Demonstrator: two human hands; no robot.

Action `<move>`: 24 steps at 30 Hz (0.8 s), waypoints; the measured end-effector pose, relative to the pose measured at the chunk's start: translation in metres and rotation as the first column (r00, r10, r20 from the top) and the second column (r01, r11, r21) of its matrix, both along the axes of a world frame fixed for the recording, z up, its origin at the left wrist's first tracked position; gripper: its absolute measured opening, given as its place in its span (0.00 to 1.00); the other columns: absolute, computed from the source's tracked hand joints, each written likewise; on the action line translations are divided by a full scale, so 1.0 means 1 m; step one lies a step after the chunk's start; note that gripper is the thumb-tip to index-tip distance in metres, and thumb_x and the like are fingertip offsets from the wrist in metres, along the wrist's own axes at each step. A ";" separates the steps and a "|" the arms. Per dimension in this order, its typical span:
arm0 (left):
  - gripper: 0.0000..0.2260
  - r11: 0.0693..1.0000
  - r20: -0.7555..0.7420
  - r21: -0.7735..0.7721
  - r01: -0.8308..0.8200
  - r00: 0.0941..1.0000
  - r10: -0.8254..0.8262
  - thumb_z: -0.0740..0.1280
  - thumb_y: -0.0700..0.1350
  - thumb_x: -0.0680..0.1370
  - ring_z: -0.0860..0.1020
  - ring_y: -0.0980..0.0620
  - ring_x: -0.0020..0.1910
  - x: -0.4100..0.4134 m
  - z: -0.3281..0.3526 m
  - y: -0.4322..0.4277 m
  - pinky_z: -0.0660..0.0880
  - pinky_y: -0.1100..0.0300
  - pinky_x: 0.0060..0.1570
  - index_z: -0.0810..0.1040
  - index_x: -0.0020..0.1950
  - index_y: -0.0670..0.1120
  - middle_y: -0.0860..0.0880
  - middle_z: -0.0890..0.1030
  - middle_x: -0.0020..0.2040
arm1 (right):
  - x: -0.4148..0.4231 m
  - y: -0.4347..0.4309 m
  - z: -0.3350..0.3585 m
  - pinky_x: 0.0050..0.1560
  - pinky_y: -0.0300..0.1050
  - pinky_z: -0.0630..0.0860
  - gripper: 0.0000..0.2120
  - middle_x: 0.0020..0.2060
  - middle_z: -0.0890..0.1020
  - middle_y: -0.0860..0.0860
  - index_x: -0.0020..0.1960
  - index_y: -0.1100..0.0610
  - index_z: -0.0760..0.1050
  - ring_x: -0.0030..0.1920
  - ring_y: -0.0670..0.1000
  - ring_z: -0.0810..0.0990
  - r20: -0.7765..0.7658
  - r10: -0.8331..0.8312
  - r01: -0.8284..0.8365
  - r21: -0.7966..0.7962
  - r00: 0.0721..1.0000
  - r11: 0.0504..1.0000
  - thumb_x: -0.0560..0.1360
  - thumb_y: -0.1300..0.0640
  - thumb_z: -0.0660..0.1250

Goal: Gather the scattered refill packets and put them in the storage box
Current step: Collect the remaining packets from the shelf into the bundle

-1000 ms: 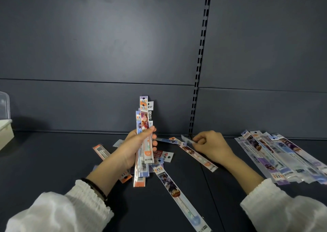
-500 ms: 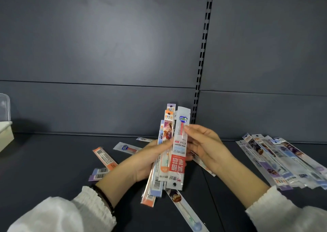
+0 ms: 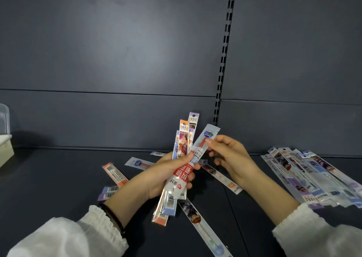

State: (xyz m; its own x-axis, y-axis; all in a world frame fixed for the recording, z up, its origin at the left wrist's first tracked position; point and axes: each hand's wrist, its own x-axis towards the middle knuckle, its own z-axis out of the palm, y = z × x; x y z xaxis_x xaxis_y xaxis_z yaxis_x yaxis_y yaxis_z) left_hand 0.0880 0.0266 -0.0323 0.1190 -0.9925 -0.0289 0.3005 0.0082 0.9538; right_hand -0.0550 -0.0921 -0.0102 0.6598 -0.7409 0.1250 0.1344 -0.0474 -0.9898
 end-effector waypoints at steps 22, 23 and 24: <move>0.15 0.955 -0.079 -0.115 -0.272 0.961 0.265 0.62 0.46 0.79 0.81 0.48 0.57 0.001 -0.001 -0.003 0.77 0.53 0.55 0.72 0.66 0.48 0.45 0.83 0.58 | 0.004 0.004 -0.006 0.32 0.40 0.80 0.10 0.40 0.84 0.57 0.37 0.57 0.71 0.34 0.50 0.83 0.131 0.072 -0.106 0.271 0.989 0.957 0.72 0.67 0.70; 0.15 0.953 -0.066 -0.103 -0.284 0.958 0.279 0.63 0.47 0.78 0.82 0.48 0.55 0.001 0.000 -0.003 0.78 0.52 0.52 0.75 0.64 0.48 0.45 0.84 0.56 | 0.005 0.007 -0.008 0.34 0.40 0.80 0.09 0.40 0.84 0.57 0.38 0.57 0.72 0.35 0.51 0.82 0.092 0.104 -0.121 0.210 0.990 0.970 0.71 0.66 0.70; 0.14 0.950 -0.057 -0.087 -0.299 0.954 0.295 0.64 0.49 0.77 0.83 0.47 0.52 0.001 0.000 -0.003 0.79 0.52 0.48 0.76 0.62 0.48 0.45 0.85 0.53 | 0.005 0.009 -0.009 0.36 0.40 0.80 0.08 0.40 0.83 0.56 0.40 0.58 0.73 0.37 0.51 0.82 0.052 0.131 -0.137 0.157 0.990 0.978 0.71 0.66 0.71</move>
State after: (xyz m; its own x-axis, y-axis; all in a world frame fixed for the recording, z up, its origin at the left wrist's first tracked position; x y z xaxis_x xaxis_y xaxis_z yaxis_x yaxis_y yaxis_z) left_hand 0.0887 0.0237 -0.0319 0.4094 -0.9110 0.0504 0.3110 0.1913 0.9310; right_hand -0.0496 -0.0827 -0.0194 0.7512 -0.6587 0.0414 0.1695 0.1319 -0.9767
